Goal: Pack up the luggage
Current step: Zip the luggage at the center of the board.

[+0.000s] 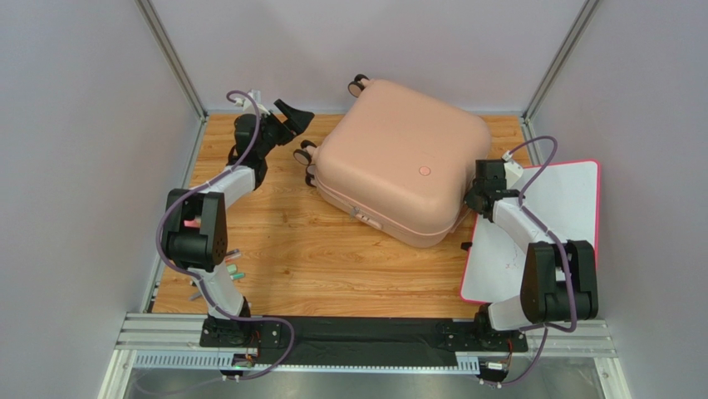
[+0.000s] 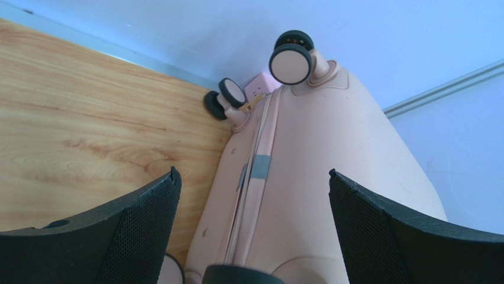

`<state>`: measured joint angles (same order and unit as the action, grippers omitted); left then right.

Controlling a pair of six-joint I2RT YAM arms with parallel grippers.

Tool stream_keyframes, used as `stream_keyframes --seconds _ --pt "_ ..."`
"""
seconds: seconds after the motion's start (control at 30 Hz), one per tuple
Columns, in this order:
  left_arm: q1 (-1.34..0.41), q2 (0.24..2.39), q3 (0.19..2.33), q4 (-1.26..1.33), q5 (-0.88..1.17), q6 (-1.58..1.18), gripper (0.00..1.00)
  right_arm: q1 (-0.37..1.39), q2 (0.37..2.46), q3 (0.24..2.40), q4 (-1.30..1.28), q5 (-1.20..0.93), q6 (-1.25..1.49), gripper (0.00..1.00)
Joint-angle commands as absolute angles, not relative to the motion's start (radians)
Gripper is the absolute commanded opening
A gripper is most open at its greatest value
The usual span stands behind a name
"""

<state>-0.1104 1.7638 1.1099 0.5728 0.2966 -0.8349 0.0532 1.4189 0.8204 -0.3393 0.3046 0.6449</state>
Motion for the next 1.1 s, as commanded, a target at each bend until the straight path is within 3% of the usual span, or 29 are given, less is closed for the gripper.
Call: stream_keyframes --seconds 0.0,0.27,0.6,1.07 --pt "-0.106 1.805 1.195 0.582 0.383 -0.831 1.0 0.023 1.517 0.828 -0.405 0.324 0.618 0.0" --pt "-0.113 1.844 1.171 0.468 0.437 -0.871 1.0 0.023 1.496 0.807 -0.396 0.29 0.626 0.0" --pt "-0.149 1.781 0.898 0.845 0.525 -1.08 1.0 0.023 1.529 0.813 -0.391 0.255 0.612 0.0" --pt "-0.178 1.668 0.835 1.127 0.518 -1.195 1.0 0.021 1.551 0.807 -0.38 0.235 0.6 0.0"
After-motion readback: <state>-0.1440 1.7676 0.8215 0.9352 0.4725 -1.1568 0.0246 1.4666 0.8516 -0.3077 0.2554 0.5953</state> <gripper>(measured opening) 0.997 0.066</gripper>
